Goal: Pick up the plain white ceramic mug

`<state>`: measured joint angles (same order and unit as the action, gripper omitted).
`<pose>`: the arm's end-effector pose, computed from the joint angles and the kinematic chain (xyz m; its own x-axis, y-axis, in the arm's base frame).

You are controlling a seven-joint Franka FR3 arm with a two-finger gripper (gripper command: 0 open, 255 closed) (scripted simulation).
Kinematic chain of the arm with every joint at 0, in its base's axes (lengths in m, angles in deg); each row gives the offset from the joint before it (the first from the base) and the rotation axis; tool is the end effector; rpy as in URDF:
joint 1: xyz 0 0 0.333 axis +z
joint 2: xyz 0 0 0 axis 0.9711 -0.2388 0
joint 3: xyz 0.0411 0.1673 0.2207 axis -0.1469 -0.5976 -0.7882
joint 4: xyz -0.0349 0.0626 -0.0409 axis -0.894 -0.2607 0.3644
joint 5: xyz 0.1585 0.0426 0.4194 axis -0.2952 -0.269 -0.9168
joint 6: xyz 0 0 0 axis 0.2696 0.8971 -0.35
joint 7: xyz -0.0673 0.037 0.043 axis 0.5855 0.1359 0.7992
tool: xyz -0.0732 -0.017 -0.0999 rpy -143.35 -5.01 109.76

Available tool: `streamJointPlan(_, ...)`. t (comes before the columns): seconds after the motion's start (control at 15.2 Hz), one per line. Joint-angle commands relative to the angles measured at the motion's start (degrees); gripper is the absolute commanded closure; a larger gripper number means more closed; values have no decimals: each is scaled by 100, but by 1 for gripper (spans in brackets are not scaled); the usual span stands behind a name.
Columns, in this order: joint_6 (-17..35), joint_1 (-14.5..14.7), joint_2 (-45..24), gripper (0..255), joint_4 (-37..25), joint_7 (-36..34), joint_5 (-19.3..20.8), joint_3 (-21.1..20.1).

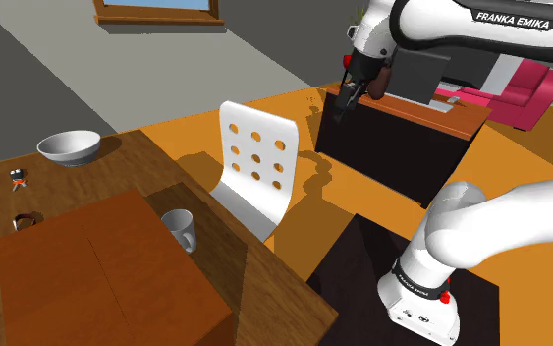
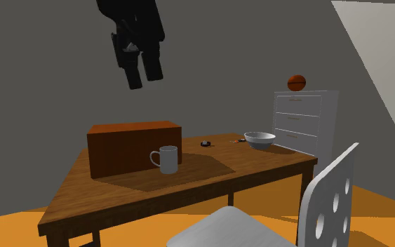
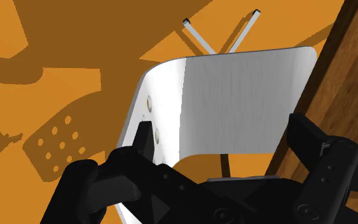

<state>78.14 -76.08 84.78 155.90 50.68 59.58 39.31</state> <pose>0.3991 -0.0361 0.5834 0.9825 0.0559 0.1777 0.0400 -0.9950 0.0919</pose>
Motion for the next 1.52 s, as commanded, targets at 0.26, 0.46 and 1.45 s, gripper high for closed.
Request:
streamJointPlan(0.26, 339, 134, -467, 0, 45, -441, -230, -350)
streamJointPlan(0.46, 592, 231, -877, 0, 10, -762, -382, -604)
streamJointPlan(1.45, 1623, 596, -3497, 0, -1046, -2318, -663, -1744)
